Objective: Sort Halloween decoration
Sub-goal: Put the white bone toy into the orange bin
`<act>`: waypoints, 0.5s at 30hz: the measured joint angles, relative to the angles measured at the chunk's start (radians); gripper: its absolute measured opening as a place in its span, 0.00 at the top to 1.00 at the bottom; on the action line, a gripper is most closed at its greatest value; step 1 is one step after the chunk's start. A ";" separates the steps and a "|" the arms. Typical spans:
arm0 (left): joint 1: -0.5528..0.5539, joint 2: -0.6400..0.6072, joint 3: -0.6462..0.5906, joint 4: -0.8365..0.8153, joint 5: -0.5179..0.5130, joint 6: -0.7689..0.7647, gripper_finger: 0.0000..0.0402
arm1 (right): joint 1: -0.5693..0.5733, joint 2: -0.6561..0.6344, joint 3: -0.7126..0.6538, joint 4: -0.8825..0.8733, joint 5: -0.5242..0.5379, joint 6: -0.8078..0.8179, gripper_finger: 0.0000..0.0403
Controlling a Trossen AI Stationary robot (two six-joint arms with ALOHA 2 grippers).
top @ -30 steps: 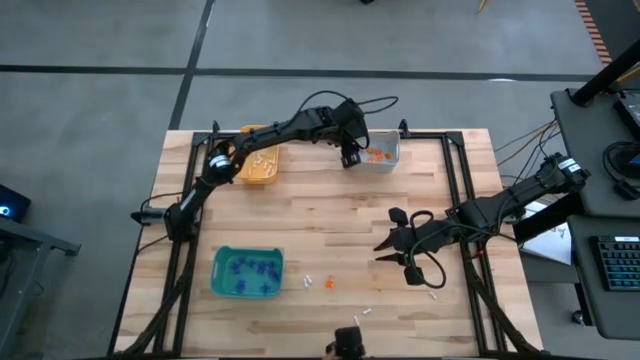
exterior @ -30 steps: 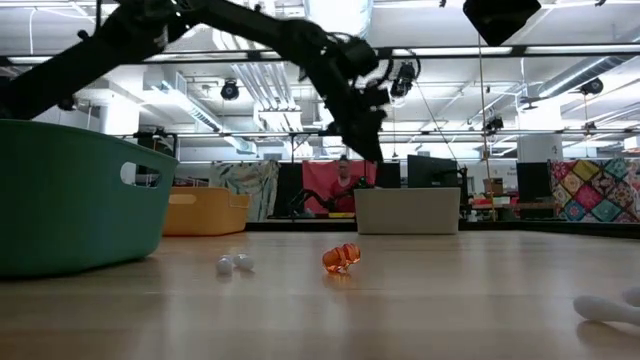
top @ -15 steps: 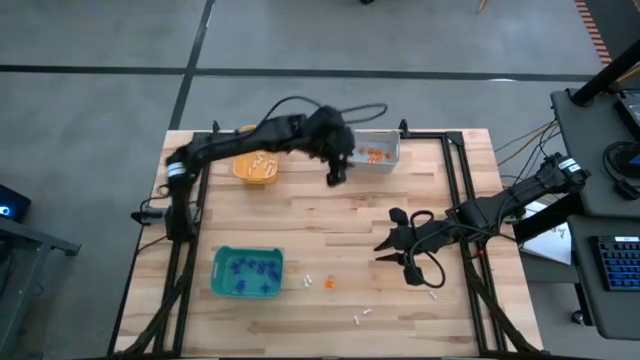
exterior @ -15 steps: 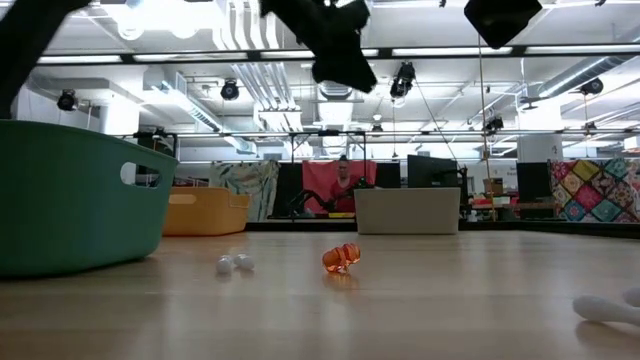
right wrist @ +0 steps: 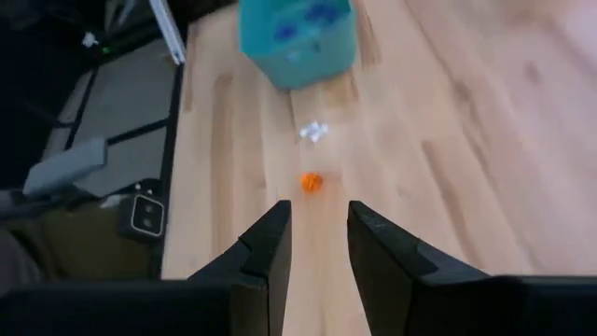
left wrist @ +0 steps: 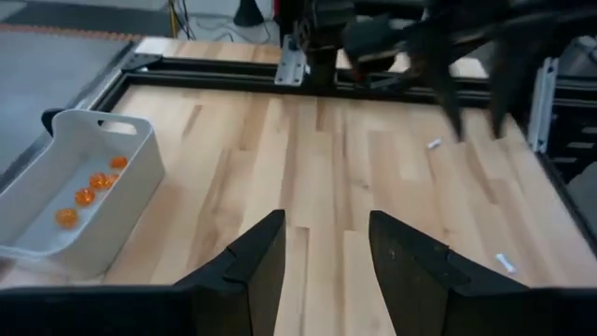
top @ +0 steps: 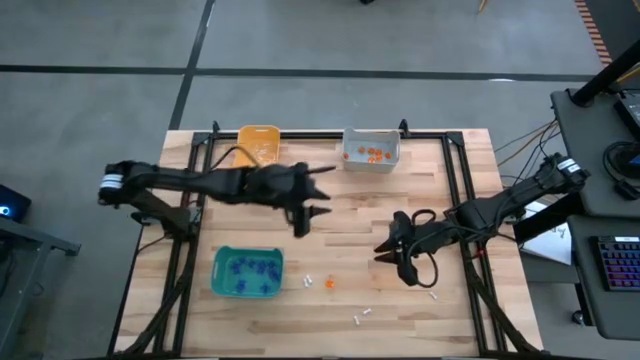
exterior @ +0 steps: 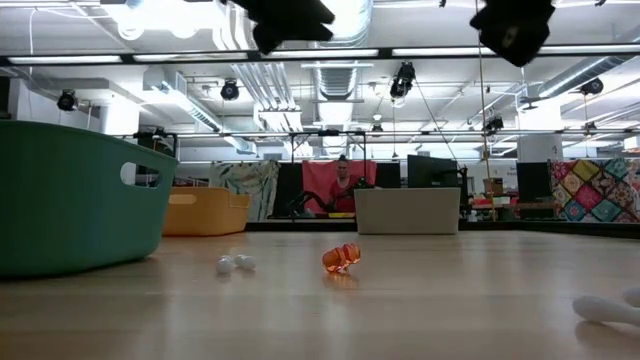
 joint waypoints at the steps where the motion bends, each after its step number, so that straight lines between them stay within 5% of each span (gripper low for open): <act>1: -0.021 -0.022 -0.027 0.014 -0.025 -0.013 0.65 | 0.000 0.010 0.000 -0.007 -0.007 0.037 0.76; 15: -0.239 -0.278 -0.282 0.145 -0.251 -0.118 0.65 | 0.021 0.254 0.009 -0.197 -0.417 0.497 0.76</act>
